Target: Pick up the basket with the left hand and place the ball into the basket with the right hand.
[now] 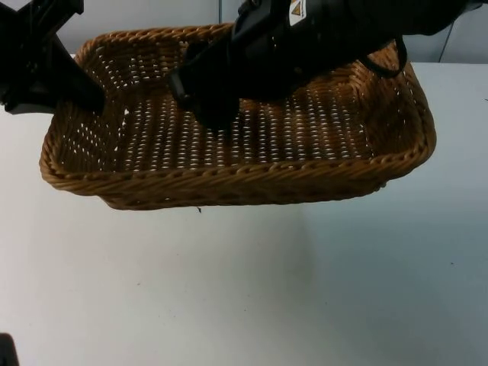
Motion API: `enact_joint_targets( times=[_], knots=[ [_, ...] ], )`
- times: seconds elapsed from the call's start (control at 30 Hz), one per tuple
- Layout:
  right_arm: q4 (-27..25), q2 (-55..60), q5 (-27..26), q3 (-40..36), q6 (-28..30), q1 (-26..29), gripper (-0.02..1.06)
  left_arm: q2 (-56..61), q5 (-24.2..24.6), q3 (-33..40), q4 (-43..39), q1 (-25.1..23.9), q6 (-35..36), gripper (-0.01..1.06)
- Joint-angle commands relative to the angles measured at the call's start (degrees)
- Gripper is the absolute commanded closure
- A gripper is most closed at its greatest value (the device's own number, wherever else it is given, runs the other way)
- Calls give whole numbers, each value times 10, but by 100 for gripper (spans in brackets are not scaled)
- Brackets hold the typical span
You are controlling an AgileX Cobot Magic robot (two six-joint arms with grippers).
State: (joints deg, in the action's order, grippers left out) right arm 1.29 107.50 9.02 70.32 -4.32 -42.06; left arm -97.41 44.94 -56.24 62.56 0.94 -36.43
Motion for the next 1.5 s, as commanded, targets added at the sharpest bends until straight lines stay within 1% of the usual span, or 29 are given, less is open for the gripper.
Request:
enact_joint_targets(
  times=[0.0,0.2,0.27,0.33,0.5,0.53,0.6,0.63,0.7,0.73,0.9,1.07,1.23,1.27,1.33,1.47],
  knots=[
    [-1,-6,-3,5,1,-2,33,8,13,-3,24,2,0,105],
    [3,-48,8,29,2,8,34,8,13,-3,24,2,0,105],
    [3,-75,26,50,2,17,36,8,13,-3,24,2,0,105],
    [3,-117,48,75,2,29,40,8,13,-3,24,2,0,105],
    [5,-160,62,88,2,40,45,8,13,-3,24,2,0,105],
    [5,-172,65,88,2,43,48,8,13,-3,24,2,0,105],
    [26,-195,90,88,2,49,68,8,13,-3,24,2,0,105],
    [26,-195,90,88,2,49,68,8,13,-3,24,2,0,105],
    [58,-205,118,88,2,49,91,8,13,-3,24,2,-5,105],
    [75,-209,133,88,2,49,105,8,13,-3,22,2,-9,105],
    [78,-209,180,88,2,49,105,8,13,-3,10,2,-9,105],
    [78,-209,186,88,2,49,105,0,7,-3,-2,2,-9,105],
    [75,-209,186,88,2,49,105,-35,-7,-3,-2,2,-11,105],
    [75,-209,188,88,2,49,105,-53,-16,-4,-2,2,-25,105],
    [75,-209,191,88,2,49,105,-67,-16,-7,-2,2,-32,105],
    [75,-209,195,88,2,49,105,-110,-16,-34,-9,2,-39,105]
  ],
)
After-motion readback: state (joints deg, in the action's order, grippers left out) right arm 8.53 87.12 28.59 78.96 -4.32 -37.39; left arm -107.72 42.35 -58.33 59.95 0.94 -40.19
